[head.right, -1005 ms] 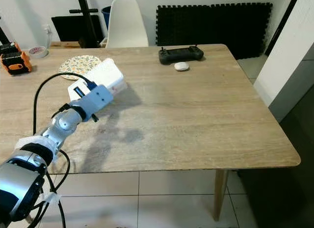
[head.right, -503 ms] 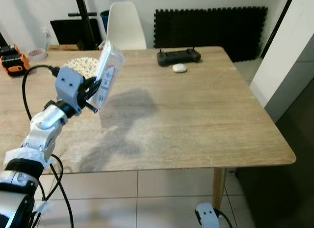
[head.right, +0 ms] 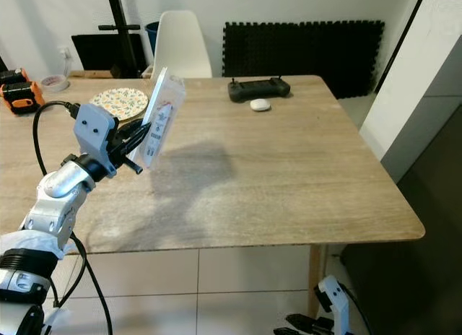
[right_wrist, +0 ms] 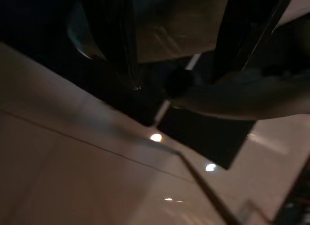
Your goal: Restocking fridge
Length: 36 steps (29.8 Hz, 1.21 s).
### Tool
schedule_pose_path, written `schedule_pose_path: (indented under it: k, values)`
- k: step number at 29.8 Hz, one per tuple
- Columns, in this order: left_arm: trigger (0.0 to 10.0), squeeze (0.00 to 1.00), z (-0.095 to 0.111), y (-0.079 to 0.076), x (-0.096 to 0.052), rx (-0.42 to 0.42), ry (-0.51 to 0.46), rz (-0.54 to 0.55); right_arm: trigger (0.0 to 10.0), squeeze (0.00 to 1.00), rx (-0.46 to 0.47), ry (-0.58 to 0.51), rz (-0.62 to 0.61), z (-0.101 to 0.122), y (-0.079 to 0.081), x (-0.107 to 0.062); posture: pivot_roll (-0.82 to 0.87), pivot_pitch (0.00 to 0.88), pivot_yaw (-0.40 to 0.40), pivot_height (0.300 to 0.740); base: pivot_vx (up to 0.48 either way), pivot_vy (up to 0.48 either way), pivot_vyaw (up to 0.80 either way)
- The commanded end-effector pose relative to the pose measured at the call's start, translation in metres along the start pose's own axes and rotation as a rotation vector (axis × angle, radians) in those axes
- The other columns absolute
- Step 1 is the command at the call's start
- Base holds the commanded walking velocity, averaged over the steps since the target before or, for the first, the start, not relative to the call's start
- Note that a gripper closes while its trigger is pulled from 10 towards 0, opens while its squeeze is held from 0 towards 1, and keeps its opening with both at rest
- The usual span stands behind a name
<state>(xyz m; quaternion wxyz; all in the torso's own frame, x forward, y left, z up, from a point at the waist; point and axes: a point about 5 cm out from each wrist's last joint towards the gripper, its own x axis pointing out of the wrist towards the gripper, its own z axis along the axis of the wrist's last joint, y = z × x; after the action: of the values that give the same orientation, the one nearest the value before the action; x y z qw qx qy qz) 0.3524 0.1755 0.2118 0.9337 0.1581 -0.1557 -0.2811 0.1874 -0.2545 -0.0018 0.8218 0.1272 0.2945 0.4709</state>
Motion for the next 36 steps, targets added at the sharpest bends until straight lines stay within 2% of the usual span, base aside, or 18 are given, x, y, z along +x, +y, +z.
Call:
schedule_pose_path:
  k: [1,4,6,10,12,13,16,17,19,21,22,23,24,25,26,31,35,36]
  values:
    - [10.0,0.00,0.006,-0.002,0.000,0.010,-0.014,-0.034,10.0,0.00,-0.093,-0.039,0.145,0.028,0.008,0.004,-0.11,0.021,0.016,0.740,0.000,0.000,0.00]
    - [10.0,0.00,0.006,-0.005,0.001,0.017,-0.007,-0.061,10.0,0.00,-0.182,-0.076,0.203,0.049,0.015,0.013,-0.11,0.019,0.017,0.740,0.000,0.000,0.00]
    - [10.0,0.00,0.005,-0.009,-0.001,0.016,0.010,-0.102,10.0,0.00,-0.252,-0.145,0.309,0.074,0.029,0.022,-0.10,0.012,0.016,0.740,0.000,0.000,0.00]
    - [10.0,0.00,0.007,-0.011,-0.004,0.015,0.008,-0.137,10.0,0.00,-0.334,-0.218,0.431,0.104,0.050,0.031,-0.10,0.009,0.017,0.740,0.000,0.000,0.00]
    - [10.0,0.00,0.007,-0.011,-0.004,0.016,0.007,-0.143,10.0,0.00,-0.346,-0.228,0.447,0.107,0.053,0.032,-0.10,0.009,0.017,0.740,0.000,0.000,0.00]
    - [10.0,0.00,0.008,-0.013,-0.005,0.023,0.009,-0.162,10.0,0.00,-0.378,-0.292,0.475,0.122,0.061,0.035,-0.09,0.006,0.016,0.740,0.000,0.000,0.00]
    - [10.0,0.00,0.008,-0.015,-0.006,0.024,0.012,-0.181,10.0,0.00,-0.399,-0.345,0.504,0.135,0.069,0.035,-0.09,0.007,0.018,0.740,0.000,0.000,0.00]
    - [10.0,0.00,0.010,-0.022,-0.009,0.022,0.014,-0.232,10.0,0.00,-0.436,-0.504,0.526,0.165,0.084,0.034,-0.08,0.007,0.019,0.740,0.000,0.000,0.00]
    - [10.0,0.00,0.012,-0.027,-0.009,0.030,0.011,-0.255,10.0,0.00,-0.450,-0.613,0.520,0.182,0.088,0.031,-0.08,0.007,0.020,0.740,0.000,0.000,0.00]
    - [10.0,0.00,0.012,-0.027,-0.009,0.030,0.011,-0.255,10.0,0.00,-0.450,-0.613,0.520,0.182,0.088,0.031,-0.08,0.007,0.020,0.740,0.000,0.000,0.00]
    - [10.0,0.00,0.014,-0.031,-0.008,0.045,0.006,-0.255,10.0,0.17,-0.451,-0.714,0.455,0.199,0.087,0.027,-0.08,0.008,0.021,0.740,0.000,0.000,0.00]
    - [10.0,0.00,0.015,-0.032,-0.007,0.051,0.002,-0.251,10.0,0.43,-0.448,-0.760,0.409,0.207,0.085,0.026,-0.08,0.008,0.021,0.740,0.000,0.000,0.00]
    - [10.0,0.00,0.016,-0.033,-0.005,0.071,-0.001,-0.239,10.0,0.83,-0.448,-0.826,0.360,0.216,0.081,0.023,-0.07,0.005,0.018,0.740,0.000,0.000,0.00]
    - [10.0,0.00,0.016,-0.034,-0.003,0.086,-0.003,-0.231,10.0,0.83,-0.448,-0.869,0.331,0.222,0.078,0.020,-0.07,0.005,0.018,0.740,0.000,0.000,0.00]
    - [10.0,0.00,0.017,-0.037,-0.002,0.099,-0.008,-0.228,10.0,1.00,-0.438,-0.918,0.294,0.231,0.075,0.017,-0.07,0.006,0.017,0.740,0.000,0.000,0.00]
    - [10.0,0.00,0.018,-0.044,0.001,0.214,-0.007,-0.201,10.0,1.00,-0.429,-0.984,0.139,0.252,0.069,0.012,-0.06,0.004,0.012,0.740,0.000,0.000,0.00]
    - [10.0,0.00,0.013,-0.049,0.003,0.383,0.018,-0.172,10.0,1.00,-0.385,-0.998,-0.093,0.268,0.046,0.006,-0.05,0.000,0.006,0.740,0.000,0.000,0.00]
    - [10.0,0.00,0.013,-0.049,0.003,0.383,0.018,-0.172,10.0,1.00,-0.385,-0.998,-0.093,0.268,0.046,0.006,-0.05,0.000,0.006,0.740,0.000,0.000,0.00]
